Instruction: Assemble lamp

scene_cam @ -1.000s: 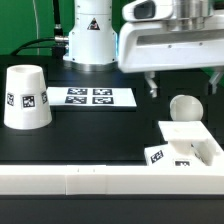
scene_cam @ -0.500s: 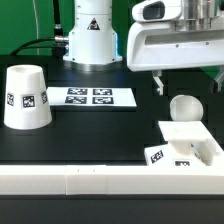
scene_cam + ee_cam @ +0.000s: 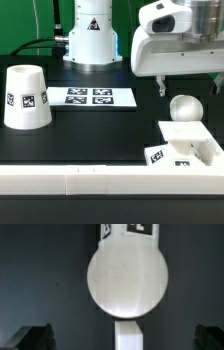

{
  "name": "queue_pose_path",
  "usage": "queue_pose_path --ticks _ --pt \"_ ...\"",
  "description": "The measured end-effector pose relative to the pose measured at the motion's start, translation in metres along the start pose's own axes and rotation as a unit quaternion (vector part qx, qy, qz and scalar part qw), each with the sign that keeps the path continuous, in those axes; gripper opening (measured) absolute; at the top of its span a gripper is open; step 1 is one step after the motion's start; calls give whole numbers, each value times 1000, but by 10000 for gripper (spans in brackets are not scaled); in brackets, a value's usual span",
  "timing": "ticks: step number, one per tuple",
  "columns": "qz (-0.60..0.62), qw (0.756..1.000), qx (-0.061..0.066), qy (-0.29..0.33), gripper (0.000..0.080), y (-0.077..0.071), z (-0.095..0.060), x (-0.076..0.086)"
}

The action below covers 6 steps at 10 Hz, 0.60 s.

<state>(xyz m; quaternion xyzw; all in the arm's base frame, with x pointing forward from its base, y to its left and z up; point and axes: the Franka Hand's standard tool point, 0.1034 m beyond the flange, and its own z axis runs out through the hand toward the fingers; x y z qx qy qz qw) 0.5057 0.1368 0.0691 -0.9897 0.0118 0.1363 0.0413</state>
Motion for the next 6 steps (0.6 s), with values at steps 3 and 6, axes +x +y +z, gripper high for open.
queue_pose_path --ticks 3,6 --pt "1 995 -6 -98 698 3 3 -3" --pt "-6 980 -7 -197 698 3 12 -5"
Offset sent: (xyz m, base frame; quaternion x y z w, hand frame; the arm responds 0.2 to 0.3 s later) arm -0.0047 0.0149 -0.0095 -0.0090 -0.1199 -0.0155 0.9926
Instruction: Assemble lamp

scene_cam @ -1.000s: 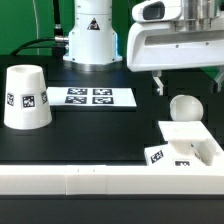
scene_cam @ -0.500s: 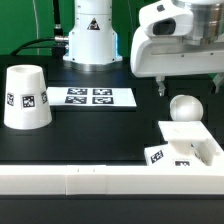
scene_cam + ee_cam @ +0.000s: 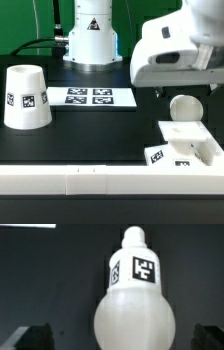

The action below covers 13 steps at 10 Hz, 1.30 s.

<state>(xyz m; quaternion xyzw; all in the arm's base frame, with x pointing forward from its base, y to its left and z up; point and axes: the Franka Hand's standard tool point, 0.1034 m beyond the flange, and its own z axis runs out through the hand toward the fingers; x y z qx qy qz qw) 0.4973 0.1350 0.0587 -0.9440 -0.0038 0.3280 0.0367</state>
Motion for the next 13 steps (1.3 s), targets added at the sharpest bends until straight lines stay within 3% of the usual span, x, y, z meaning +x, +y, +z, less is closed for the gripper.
queue_pose_path --ticks 3,4,8,11,13 --pt "-2 996 -6 -93 698 -1 18 -1" --pt "-3 995 -5 -102 698 -2 23 6" --pt "-2 996 -8 -92 698 -9 30 10" --pt "2 996 -9 -93 698 -5 51 9" --pt "4 995 -10 -98 698 -4 56 7"
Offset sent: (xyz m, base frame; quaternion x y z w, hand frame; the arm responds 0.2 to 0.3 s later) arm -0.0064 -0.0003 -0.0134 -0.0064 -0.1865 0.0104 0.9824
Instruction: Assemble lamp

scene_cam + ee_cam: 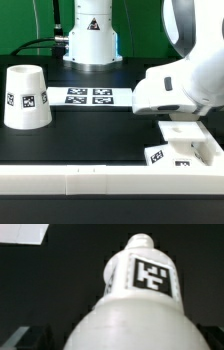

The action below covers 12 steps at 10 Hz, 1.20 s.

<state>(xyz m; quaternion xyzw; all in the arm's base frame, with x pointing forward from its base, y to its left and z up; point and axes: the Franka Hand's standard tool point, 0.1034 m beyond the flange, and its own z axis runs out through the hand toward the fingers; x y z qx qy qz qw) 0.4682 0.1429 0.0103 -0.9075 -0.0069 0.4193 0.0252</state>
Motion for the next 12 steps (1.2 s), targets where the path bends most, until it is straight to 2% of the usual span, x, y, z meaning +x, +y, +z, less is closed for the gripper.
queue_pose_path --ticks 2,3,4,8,10,12 --pt "5 1000 0 0 698 0 2 1" --pt "4 1000 0 -1 669 0 2 1" --pt "4 1000 0 -1 572 1 2 1" --pt "-6 1000 -2 2 573 2 -2 1" --pt "-47 999 -20 12 573 6 -22 -9" --pt "-78 996 -14 28 574 16 -56 -27"
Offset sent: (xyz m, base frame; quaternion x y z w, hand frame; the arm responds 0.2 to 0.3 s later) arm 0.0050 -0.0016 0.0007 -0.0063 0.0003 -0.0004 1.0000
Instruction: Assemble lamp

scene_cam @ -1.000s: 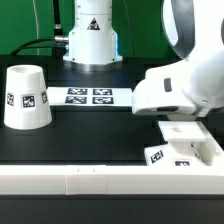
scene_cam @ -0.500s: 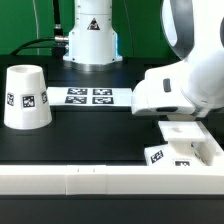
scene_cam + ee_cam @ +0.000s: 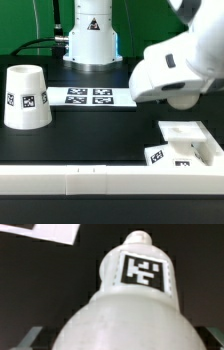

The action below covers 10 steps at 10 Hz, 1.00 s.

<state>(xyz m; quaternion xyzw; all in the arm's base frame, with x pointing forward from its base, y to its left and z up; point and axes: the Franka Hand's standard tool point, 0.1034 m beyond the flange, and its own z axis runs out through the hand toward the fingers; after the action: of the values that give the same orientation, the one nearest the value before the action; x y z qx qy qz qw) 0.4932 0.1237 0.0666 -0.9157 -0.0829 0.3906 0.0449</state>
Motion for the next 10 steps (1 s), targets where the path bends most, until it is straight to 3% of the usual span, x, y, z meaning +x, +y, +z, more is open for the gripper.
queue_pose_path --ticks 2,6,8,9,10 --pt "-39 999 3 13 574 17 -38 -20" --pt "-35 997 1 66 576 21 -49 -6" --pt "-33 988 -10 151 576 26 -56 -2" --pt "-44 983 -17 176 576 31 -68 -5" --pt "-53 972 -25 226 576 36 -94 -5"
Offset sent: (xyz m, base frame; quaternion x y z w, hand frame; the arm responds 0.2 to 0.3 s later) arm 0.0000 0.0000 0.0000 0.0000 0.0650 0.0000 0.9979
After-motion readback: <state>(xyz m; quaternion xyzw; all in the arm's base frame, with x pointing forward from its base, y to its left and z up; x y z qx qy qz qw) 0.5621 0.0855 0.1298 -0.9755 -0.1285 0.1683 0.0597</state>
